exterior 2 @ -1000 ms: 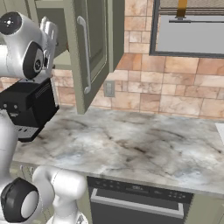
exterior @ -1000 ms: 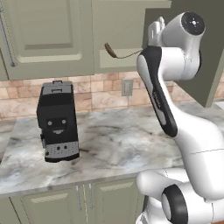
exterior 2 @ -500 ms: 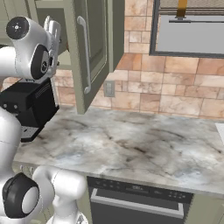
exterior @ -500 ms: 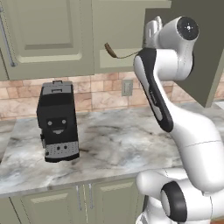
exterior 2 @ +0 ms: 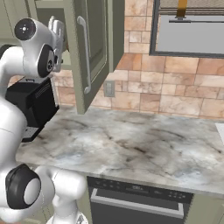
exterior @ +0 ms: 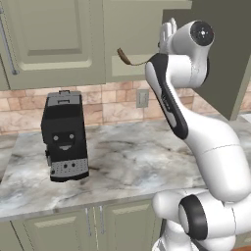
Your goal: Open the cabinet and move the ladle to the pot. Then close the cabinet.
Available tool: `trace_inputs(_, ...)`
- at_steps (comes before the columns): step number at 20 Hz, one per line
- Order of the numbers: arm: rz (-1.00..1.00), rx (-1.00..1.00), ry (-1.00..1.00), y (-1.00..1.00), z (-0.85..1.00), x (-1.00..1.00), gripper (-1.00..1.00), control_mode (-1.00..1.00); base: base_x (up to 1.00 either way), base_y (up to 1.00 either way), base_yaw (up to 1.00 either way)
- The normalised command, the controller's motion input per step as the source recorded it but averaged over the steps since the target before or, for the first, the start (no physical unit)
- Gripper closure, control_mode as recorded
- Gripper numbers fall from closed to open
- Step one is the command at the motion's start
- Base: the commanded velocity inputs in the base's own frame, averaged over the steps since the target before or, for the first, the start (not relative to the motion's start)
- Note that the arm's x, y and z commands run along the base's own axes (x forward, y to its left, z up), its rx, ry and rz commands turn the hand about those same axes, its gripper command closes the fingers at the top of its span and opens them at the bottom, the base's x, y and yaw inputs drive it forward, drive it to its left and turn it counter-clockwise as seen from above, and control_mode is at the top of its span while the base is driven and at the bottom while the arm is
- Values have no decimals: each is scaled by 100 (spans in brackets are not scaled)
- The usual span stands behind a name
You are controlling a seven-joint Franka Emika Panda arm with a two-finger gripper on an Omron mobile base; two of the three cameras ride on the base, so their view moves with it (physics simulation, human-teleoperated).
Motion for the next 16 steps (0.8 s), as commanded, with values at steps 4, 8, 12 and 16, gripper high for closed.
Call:
trace_inputs(4, 0, 0, -3, 0, 0, 10, -100, -100, 0, 0, 0)
trace_inputs(8, 0, 0, -2, -4, 0, 5, -100, -100, 0, 0, 0)
trace_inputs(12, 0, 0, -3, 0, 0, 10, -100, -100, 0, 0, 0)
trace_inputs(16, 0, 0, -10, -27, 0, 0, -100, -100, 0, 0, 0)
